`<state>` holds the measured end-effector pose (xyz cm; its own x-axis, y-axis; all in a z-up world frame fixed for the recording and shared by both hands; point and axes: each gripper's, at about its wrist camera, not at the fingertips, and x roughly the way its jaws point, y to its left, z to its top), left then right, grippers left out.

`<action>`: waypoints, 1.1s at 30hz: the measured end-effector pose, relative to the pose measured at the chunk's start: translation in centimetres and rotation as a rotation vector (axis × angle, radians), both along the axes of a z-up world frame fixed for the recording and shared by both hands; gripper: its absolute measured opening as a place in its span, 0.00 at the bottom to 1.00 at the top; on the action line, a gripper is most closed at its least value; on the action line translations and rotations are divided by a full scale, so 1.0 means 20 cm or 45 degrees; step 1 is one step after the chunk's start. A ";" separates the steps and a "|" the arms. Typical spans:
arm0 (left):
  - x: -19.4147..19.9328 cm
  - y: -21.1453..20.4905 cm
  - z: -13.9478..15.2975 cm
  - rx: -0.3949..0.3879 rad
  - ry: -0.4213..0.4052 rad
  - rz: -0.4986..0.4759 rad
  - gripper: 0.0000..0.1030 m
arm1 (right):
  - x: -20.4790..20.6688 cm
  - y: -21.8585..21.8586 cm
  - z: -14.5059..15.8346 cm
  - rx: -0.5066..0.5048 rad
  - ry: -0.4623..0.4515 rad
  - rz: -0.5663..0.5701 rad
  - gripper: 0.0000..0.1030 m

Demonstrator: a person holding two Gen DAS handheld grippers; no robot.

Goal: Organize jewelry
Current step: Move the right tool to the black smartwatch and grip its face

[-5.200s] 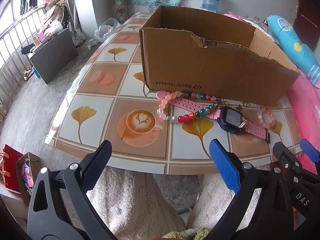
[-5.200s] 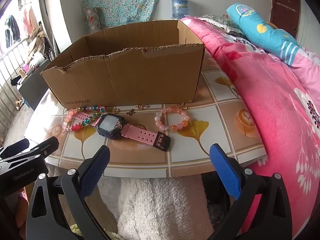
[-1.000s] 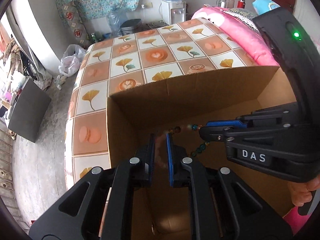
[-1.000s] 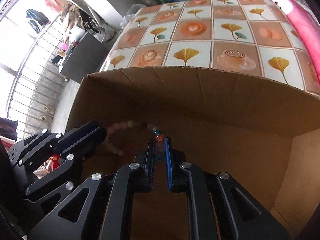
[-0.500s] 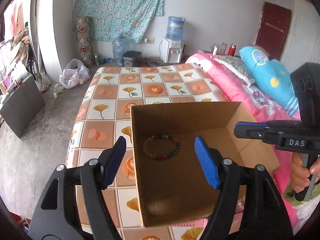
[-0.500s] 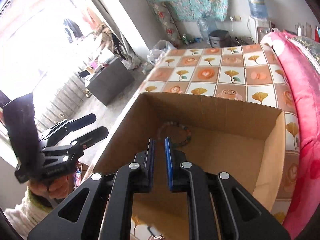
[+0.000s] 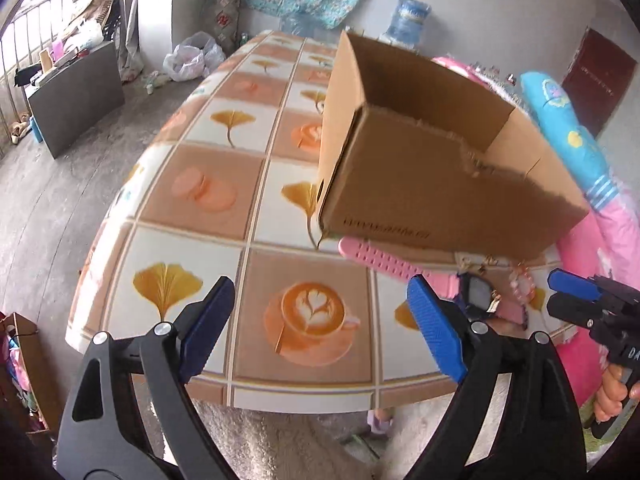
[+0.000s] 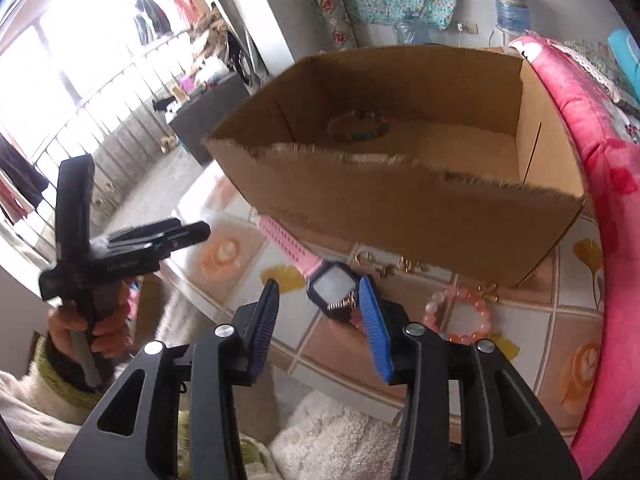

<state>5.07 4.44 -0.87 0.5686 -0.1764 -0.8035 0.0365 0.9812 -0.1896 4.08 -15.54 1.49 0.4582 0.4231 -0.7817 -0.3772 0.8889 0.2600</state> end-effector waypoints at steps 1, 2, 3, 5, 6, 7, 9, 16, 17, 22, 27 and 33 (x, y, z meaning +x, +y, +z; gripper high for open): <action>0.00 -0.01 -0.04 0.037 0.018 -0.008 0.82 | -0.02 0.05 -0.04 -0.082 -0.020 0.024 0.51; -0.01 -0.02 -0.06 0.066 0.023 -0.015 0.82 | -0.04 0.10 -0.06 -0.153 -0.048 0.045 0.52; -0.01 -0.04 -0.08 0.092 0.029 -0.023 0.82 | -0.06 0.13 -0.08 -0.217 -0.082 0.065 0.52; -0.01 -0.06 -0.10 0.144 0.044 -0.037 0.82 | -0.08 0.18 -0.08 -0.294 -0.143 0.095 0.53; 0.00 -0.07 -0.11 0.157 0.048 -0.038 0.82 | -0.08 0.19 -0.08 -0.305 -0.159 0.099 0.53; -0.01 -0.07 -0.13 0.168 0.058 -0.038 0.82 | -0.07 0.18 -0.08 -0.298 -0.162 0.096 0.53; 0.00 -0.07 -0.16 0.183 0.080 -0.033 0.82 | -0.04 0.16 -0.09 -0.265 -0.147 0.063 0.53; 0.00 -0.12 -0.18 0.276 0.036 -0.039 0.88 | 0.03 0.13 -0.15 -0.176 -0.073 -0.022 0.39; 0.00 -0.12 -0.18 0.273 0.032 -0.039 0.88 | 0.03 0.13 -0.16 -0.178 -0.076 -0.025 0.37; 0.01 -0.11 -0.18 0.266 0.027 -0.048 0.90 | 0.07 0.15 -0.20 -0.180 -0.057 -0.035 0.25; 0.02 -0.11 -0.18 0.264 0.025 -0.048 0.90 | 0.07 0.16 -0.21 -0.212 -0.043 -0.047 0.21; 0.03 -0.11 -0.18 0.265 0.022 -0.049 0.90 | 0.08 0.14 -0.22 -0.212 -0.023 -0.061 0.19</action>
